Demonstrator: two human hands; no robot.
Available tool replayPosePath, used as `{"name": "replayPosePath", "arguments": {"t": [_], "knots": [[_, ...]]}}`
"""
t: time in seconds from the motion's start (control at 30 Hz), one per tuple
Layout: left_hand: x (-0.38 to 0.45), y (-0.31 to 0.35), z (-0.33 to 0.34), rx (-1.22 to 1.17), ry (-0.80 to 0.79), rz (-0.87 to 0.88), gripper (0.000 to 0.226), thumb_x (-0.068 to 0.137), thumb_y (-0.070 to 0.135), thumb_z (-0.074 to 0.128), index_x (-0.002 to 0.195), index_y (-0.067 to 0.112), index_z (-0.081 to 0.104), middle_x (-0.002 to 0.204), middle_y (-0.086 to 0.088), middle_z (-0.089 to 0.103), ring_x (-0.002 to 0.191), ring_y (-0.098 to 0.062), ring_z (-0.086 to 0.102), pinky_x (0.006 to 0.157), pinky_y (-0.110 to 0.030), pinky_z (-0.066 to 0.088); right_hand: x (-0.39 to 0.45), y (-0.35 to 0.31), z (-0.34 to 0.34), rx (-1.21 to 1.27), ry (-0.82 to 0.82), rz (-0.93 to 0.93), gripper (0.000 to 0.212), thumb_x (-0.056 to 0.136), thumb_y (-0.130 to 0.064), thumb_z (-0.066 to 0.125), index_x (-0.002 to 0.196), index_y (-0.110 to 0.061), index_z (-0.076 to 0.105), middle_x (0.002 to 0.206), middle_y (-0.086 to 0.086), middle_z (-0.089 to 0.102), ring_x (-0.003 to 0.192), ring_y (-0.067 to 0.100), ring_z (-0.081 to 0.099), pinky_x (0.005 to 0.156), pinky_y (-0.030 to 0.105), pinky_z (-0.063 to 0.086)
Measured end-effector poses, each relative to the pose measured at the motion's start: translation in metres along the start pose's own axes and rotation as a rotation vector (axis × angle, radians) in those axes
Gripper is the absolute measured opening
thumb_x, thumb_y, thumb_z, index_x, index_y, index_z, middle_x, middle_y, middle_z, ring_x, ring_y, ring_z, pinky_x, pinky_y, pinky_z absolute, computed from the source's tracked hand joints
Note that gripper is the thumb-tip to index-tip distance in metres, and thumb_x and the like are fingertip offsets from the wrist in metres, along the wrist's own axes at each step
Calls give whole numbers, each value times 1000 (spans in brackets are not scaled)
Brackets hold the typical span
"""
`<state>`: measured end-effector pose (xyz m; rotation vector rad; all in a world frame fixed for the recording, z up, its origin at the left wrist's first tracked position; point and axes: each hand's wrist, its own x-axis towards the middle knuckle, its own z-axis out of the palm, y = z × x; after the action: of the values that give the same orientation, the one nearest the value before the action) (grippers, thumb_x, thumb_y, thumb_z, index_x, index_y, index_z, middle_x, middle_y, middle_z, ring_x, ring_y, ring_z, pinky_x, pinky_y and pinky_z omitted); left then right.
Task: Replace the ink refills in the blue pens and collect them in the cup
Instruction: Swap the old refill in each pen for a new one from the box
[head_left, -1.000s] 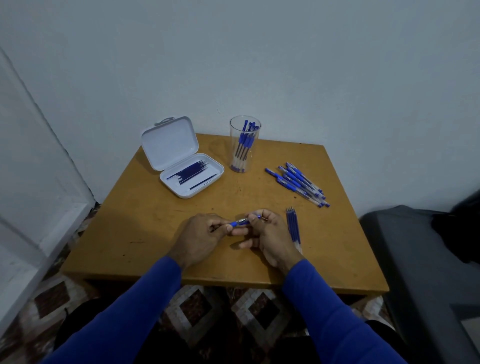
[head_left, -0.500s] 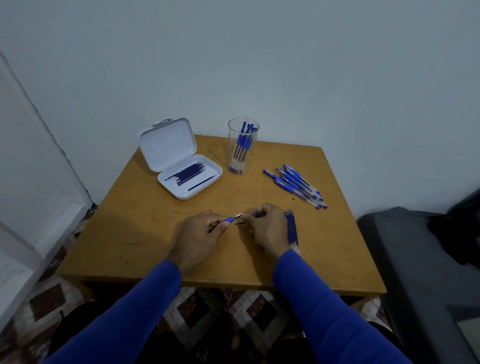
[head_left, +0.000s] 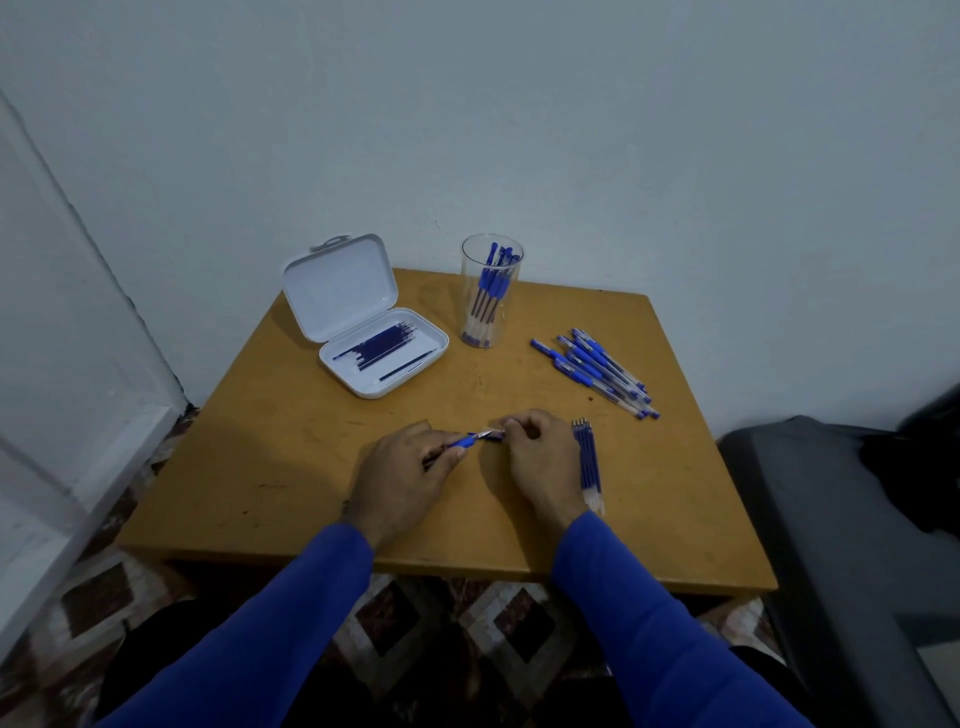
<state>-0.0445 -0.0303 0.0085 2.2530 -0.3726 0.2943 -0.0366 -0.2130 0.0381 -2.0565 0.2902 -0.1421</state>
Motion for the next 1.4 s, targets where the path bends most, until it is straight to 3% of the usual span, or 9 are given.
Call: {"name": "replayPosePath", "arguments": {"t": [0.17,0.57,0.73,0.83,1.0,1.13,1.23,1.33,1.4], "knots": [[-1,0,-1,-8,-18,8,28,96,38,64,121,31,73,84,15,59,75,-4,57,62,-26,48,-6,0,-2,92,-126,34,45,95,-53,63,81,-10,71,75,8,69,65,12,58,66,32,50],[-2,-1,-1,-18,2,8,28,94,33,69,120,29,74,84,15,61,76,-5,58,64,-27,50,-4,-11,-10,169,-339,102,22,96,-31,70,87,-12,73,59,-8,63,53,4,52,51,19,43],[-1,-2,0,-40,14,23,22,95,30,68,116,29,75,79,15,62,71,-6,59,61,-29,50,-2,-13,-11,257,-389,94,10,96,-10,68,103,-5,73,73,0,67,56,7,53,48,17,44],[-1,-3,0,-33,14,13,22,95,30,68,115,27,76,81,15,63,73,-6,59,63,-30,51,-3,-12,-13,314,-436,90,25,94,0,66,116,-13,70,86,4,65,57,5,53,47,18,43],[0,-3,0,-43,14,0,24,94,32,69,117,28,75,83,15,63,75,-5,60,65,-26,49,-3,-10,-12,165,-355,35,19,97,-33,68,97,-15,72,80,1,67,61,7,53,51,21,44],[-1,-4,0,-31,4,-11,23,94,34,69,115,29,76,82,14,63,75,-5,59,66,-24,48,0,-10,-13,159,-382,11,6,97,-18,67,95,-18,72,89,1,69,68,9,54,56,22,46],[-1,-3,0,-30,21,-16,22,94,33,69,114,27,77,82,15,62,74,-4,59,64,-19,44,1,-10,-15,233,-414,9,21,95,-4,66,105,-21,71,88,-4,65,64,4,54,53,20,45],[-1,-2,0,-26,25,-14,23,94,33,69,115,28,77,81,16,61,73,-2,58,66,-10,37,-2,-12,-15,188,-372,22,8,96,-24,69,101,-19,72,83,-5,67,66,6,56,54,21,46],[-1,-2,0,-18,21,-12,23,94,34,69,115,28,76,81,15,61,73,-2,57,63,-15,40,-2,-11,-14,121,-351,36,18,97,-34,67,93,-17,72,81,-3,68,69,10,56,58,25,47]]}}
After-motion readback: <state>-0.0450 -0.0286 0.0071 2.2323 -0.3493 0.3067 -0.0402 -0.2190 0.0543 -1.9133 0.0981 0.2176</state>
